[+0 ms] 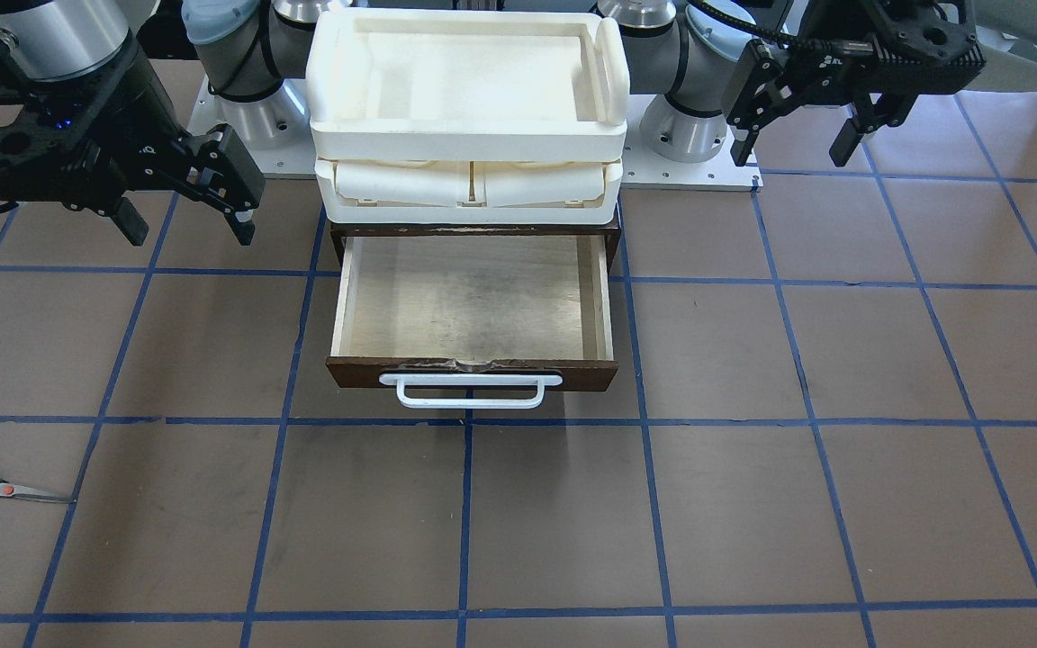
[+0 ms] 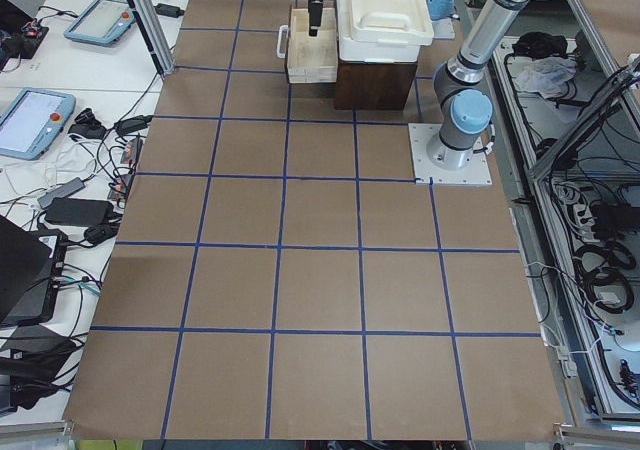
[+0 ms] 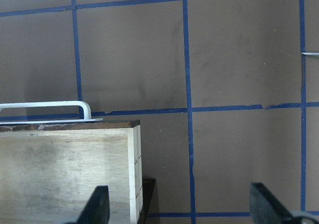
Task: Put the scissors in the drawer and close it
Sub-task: 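Move the right gripper toward the grey-and-orange scissors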
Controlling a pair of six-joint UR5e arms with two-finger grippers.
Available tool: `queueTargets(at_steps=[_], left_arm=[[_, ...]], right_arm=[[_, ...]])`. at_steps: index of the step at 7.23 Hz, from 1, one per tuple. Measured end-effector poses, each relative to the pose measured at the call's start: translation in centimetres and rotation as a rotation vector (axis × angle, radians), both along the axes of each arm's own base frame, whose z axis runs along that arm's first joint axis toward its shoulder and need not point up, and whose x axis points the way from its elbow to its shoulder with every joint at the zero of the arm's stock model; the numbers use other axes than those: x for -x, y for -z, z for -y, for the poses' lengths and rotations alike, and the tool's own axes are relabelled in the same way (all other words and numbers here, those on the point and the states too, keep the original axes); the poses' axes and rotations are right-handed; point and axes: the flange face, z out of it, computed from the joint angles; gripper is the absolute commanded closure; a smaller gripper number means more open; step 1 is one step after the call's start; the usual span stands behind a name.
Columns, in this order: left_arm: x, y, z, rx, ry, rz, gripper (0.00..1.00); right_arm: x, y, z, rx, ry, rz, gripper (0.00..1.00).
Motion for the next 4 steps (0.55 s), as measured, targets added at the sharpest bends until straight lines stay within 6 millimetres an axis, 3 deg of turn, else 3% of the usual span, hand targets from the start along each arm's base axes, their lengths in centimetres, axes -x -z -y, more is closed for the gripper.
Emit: queueTargets(at_steps=[4], left_arm=[[-0.05, -0.08, -0.07, 0.002, -0.001, 0.002, 0.00]], right_arm=[[-0.23, 0.16, 0.08, -0.004, -0.006, 0.024, 0.00]])
